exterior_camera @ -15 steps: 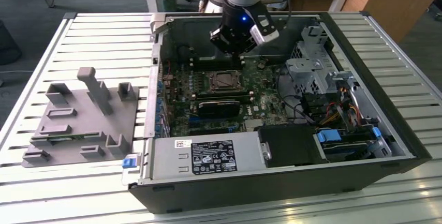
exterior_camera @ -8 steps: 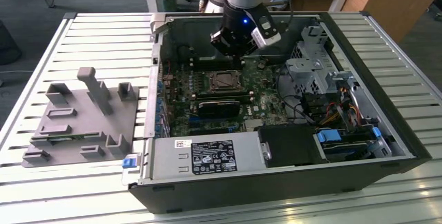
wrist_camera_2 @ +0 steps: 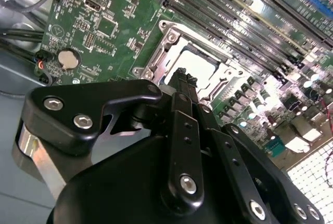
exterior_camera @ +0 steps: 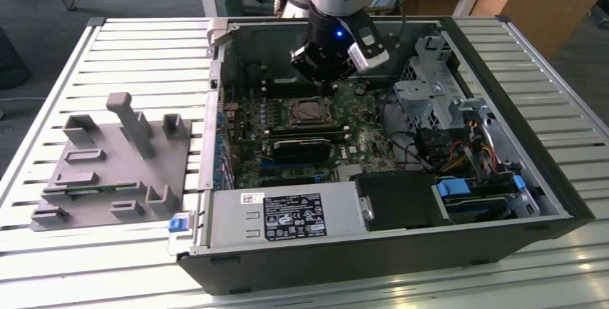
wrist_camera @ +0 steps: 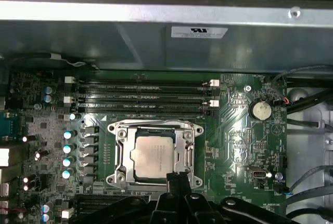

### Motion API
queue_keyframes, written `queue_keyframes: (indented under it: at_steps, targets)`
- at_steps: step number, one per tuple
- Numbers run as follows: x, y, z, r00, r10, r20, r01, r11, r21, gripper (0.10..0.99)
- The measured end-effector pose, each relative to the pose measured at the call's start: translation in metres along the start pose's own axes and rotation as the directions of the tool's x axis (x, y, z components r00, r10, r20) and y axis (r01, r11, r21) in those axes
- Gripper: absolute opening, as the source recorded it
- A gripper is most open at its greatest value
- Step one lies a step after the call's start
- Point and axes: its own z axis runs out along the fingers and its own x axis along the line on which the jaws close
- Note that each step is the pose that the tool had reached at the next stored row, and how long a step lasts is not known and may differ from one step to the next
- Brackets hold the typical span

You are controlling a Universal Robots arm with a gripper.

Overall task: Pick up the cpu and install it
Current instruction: 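Install the second cpu locking lever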

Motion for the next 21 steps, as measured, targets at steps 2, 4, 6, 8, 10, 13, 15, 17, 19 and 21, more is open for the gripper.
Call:
queue_keyframes:
  at_steps: [2,4,6,8,10,13,15,17,19,21]
  targets:
    - [0.0000,-0.0020,-0.0001,1.0000,0.000,0.0000,0.000,1.0000,0.000,0.106]
    - [0.0000,-0.0039,-0.0002,1.0000,0.000,0.0000,0.000,1.0000,0.000,0.106]
    - [0.0000,-0.0053,-0.0003,1.0000,0.000,0.0000,0.000,1.0000,0.000,0.106]
    - [0.0001,-0.0058,-0.0003,1.0000,0.000,0.0000,0.000,1.0000,0.000,0.106]
    - [0.0000,-0.0065,-0.0004,1.0000,0.000,0.0000,0.000,1.0000,0.000,0.106]
    - [0.0000,-0.0082,-0.0004,1.0000,0.000,0.0000,0.000,1.0000,0.000,0.106]
    - [0.0000,-0.0095,-0.0005,1.0000,0.000,0.0000,0.000,1.0000,0.000,0.106]
    - [0.0000,-0.0106,-0.0005,1.0000,0.000,0.0000,0.000,1.0000,0.000,0.106]
    - [0.0001,-0.0114,-0.0006,1.0000,0.000,0.0000,0.000,1.0000,0.000,0.106]
    - [0.0000,-0.0120,-0.0006,1.0000,0.000,0.0000,0.000,1.0000,0.000,0.106]
